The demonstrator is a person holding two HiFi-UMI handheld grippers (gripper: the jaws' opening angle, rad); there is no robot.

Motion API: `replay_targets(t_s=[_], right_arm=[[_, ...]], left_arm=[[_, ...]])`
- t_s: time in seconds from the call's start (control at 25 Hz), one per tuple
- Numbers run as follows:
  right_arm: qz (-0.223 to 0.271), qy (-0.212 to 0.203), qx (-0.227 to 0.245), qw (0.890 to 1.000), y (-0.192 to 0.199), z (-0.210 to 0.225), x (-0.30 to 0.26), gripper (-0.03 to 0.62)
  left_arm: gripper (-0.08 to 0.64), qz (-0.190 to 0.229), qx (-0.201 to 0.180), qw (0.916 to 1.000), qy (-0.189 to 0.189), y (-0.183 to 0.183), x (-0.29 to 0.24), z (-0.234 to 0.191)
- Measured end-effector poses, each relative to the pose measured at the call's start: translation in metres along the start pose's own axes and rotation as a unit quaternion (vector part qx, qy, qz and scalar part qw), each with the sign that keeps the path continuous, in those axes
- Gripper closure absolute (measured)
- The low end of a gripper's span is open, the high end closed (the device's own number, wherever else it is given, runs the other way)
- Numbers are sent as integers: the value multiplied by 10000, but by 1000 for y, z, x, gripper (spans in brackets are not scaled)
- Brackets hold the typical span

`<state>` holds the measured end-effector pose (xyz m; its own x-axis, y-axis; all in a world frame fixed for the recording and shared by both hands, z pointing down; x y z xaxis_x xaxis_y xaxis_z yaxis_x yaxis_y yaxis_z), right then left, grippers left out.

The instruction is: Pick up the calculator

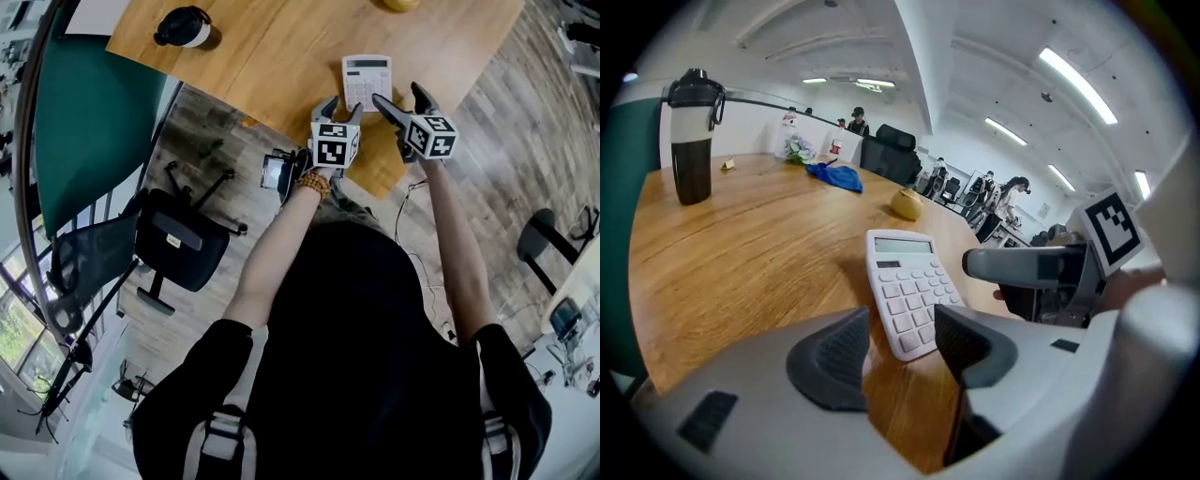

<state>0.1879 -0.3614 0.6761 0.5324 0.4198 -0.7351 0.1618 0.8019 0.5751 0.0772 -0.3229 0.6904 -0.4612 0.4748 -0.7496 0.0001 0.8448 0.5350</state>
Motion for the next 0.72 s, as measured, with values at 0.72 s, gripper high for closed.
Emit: replay_targets(t_s=[0.72], right_arm=[[-144,-563,-445,9973,-6,-1,-35,92]], left_arm=[[319,-626,369,9958,554,-11,-33,1]])
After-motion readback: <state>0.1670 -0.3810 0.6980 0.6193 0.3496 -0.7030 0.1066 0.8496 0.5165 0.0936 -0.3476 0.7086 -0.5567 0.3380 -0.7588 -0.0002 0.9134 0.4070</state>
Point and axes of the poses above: the fingertips, and each gripper's own axes: x backward along the fingers, z to its right, y out of its underside, the point moved 1 cm from there along x, backward along the fingers, and after that the axes turned 13 degrees about -z, right-handed, at the moved point
